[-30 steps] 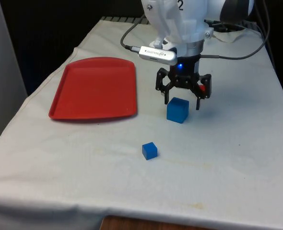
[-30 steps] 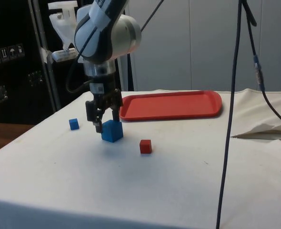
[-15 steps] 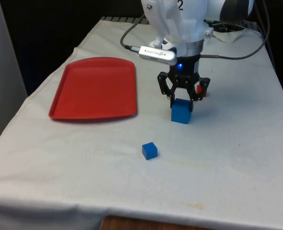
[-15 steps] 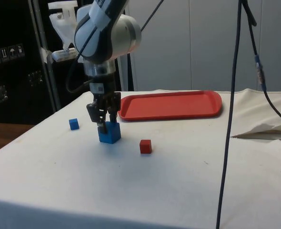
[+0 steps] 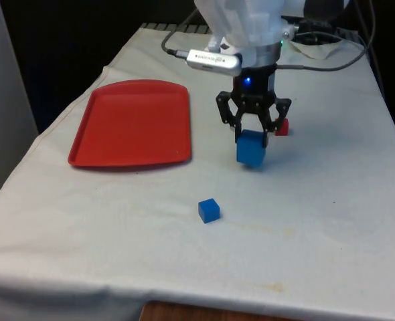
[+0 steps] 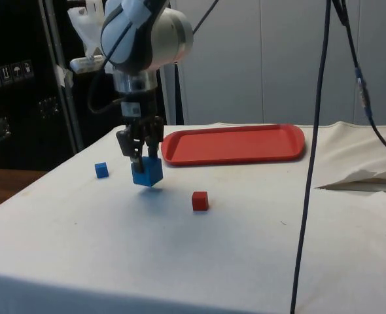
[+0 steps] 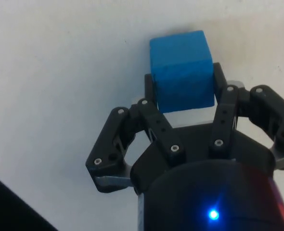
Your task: Pick up the largest block and place it onto the tray.
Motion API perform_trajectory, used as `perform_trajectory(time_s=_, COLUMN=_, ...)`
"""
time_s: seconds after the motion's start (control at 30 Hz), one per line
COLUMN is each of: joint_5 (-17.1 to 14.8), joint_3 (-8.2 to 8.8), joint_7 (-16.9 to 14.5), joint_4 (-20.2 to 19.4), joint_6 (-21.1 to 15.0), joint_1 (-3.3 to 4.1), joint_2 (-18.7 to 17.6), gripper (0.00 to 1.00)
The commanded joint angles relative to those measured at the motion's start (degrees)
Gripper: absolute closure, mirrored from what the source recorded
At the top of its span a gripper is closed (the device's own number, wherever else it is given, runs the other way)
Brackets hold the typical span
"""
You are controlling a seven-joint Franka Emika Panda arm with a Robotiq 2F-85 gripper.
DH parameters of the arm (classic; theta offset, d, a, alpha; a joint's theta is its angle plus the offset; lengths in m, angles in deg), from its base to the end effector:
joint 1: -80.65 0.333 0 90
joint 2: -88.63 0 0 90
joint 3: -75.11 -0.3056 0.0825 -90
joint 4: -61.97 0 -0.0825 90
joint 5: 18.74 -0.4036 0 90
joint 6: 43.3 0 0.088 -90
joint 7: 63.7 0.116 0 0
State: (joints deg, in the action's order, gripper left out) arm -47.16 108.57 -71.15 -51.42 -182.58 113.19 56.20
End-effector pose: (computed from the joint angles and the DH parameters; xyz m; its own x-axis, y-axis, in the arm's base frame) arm 0.6187 -0.0039 0.1880 0.9814 -0.1908 0.0211 -0.1904 -0.9815 -0.0216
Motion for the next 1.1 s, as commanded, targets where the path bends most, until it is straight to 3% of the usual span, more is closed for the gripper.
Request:
perform_trajectory(time_s=0.0, joint_5=1.1, joint_3=0.86, joint_7=0.5, joint_4=-0.7, joint_6=0.5, joint_1=0.63, joint_2=1.1, gripper=1.00)
perform_trajectory(time_s=0.17, joint_5=2.8, joint_3=1.38, joint_7=0.9, joint_4=-1.7, joint_6=1.2, joint_1=0.63, joint_2=3.5, gripper=1.00)
perform_trajectory(time_s=0.2, joint_5=2.3, joint_3=0.86, joint_7=0.3, joint_4=-1.7, joint_6=1.1, joint_1=0.06, joint_2=3.7, gripper=1.00)
perform_trajectory(time_s=0.23, joint_5=3.3, joint_3=1.60, joint_7=0.9, joint_4=-2.2, joint_6=1.3, joint_1=0.52, joint_2=4.4, gripper=1.00)
perform_trajectory(time_s=0.5, joint_5=4.0, joint_3=2.29, joint_7=0.2, joint_4=-3.6, joint_6=1.3, joint_1=0.06, joint_2=6.1, gripper=1.00)
perform_trajectory(time_s=0.93, joint_5=4.8, joint_3=5.73, joint_7=-2.9, joint_4=-8.0, joint_6=-0.2, joint_1=0.40, joint_2=9.5, gripper=1.00)
perform_trajectory(time_s=1.0, joint_5=4.1, joint_3=5.73, joint_7=-3.7, joint_4=-7.9, joint_6=0.3, joint_1=0.06, joint_2=9.5, gripper=1.00)
perform_trajectory(time_s=1.07, joint_5=5.3, joint_3=6.93, joint_7=-3.8, joint_4=-9.1, joint_6=-0.2, joint_1=0.52, joint_2=10.8, gripper=1.00)
